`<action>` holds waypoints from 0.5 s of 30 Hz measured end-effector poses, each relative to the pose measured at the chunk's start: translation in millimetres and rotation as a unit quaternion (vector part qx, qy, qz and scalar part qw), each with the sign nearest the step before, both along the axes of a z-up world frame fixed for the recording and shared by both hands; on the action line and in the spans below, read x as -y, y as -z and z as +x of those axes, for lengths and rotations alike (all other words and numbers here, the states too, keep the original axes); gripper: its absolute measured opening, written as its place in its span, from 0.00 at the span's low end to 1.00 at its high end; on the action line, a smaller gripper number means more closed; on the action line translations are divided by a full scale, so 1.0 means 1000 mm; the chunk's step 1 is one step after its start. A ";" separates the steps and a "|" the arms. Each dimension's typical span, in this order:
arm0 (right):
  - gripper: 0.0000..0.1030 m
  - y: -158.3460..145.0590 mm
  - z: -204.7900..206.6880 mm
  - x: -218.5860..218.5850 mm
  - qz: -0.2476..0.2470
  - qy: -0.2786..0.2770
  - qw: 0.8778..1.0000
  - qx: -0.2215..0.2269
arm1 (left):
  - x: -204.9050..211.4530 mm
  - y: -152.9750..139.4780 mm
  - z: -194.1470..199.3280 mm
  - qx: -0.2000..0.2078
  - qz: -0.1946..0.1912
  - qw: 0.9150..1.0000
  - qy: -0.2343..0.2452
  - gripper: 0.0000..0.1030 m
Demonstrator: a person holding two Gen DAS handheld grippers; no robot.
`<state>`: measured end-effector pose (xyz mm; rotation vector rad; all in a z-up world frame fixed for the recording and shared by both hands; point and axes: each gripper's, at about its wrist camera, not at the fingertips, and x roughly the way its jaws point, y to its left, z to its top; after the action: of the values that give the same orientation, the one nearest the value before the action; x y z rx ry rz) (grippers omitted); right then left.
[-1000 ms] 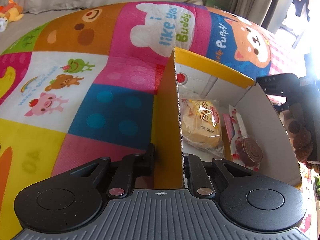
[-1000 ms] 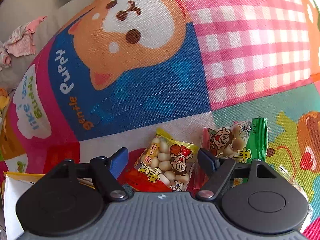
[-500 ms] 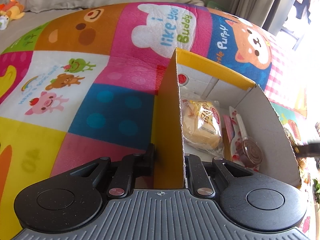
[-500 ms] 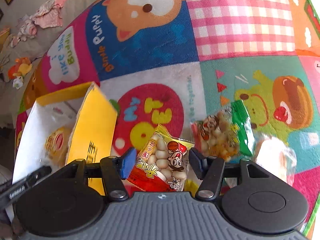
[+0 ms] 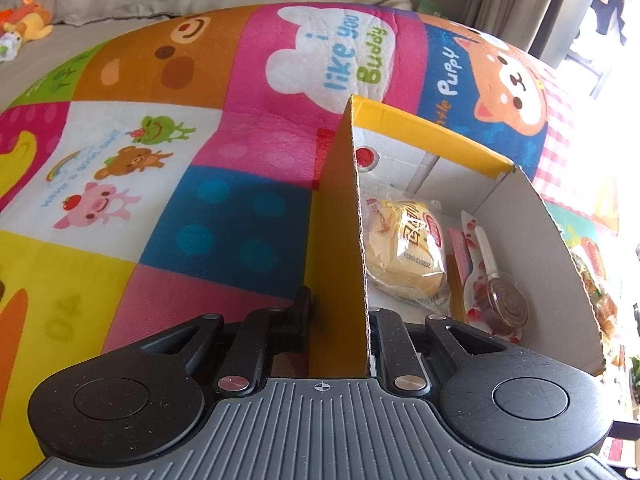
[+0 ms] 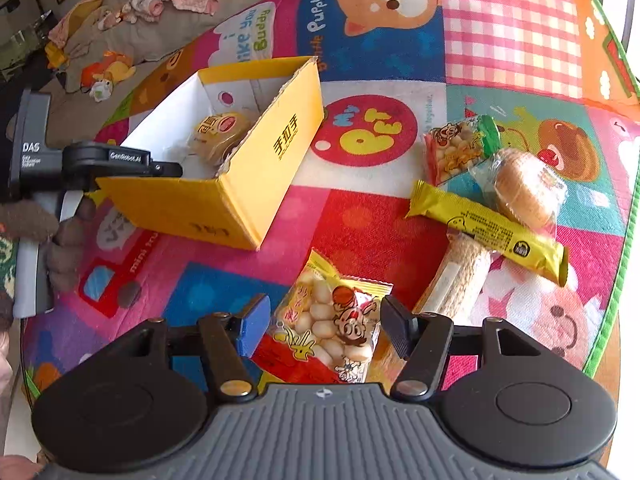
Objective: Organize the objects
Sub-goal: 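Lower the right gripper onto the red peanut snack bag and grasp it, then lift the peanut bag into the yellow box and open the right gripper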
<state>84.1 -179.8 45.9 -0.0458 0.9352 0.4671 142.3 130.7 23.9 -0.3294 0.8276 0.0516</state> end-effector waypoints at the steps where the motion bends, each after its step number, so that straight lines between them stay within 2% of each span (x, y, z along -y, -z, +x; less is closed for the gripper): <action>1: 0.62 0.002 -0.004 0.000 0.000 -0.003 1.000 0.000 | 0.001 0.000 0.000 -0.001 0.003 1.000 0.001 0.15; 5: 0.69 0.010 -0.016 0.002 -0.001 -0.004 1.000 -0.001 | 0.006 -0.002 0.000 -0.007 0.016 1.000 0.000 0.15; 15: 0.76 0.017 -0.017 0.004 0.017 0.015 1.000 0.006 | 0.020 -0.005 -0.001 -0.015 0.043 0.999 0.007 0.13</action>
<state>67.5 -183.8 29.2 -0.0039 0.9156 0.4534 141.6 110.3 28.9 -0.2433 0.8539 0.0792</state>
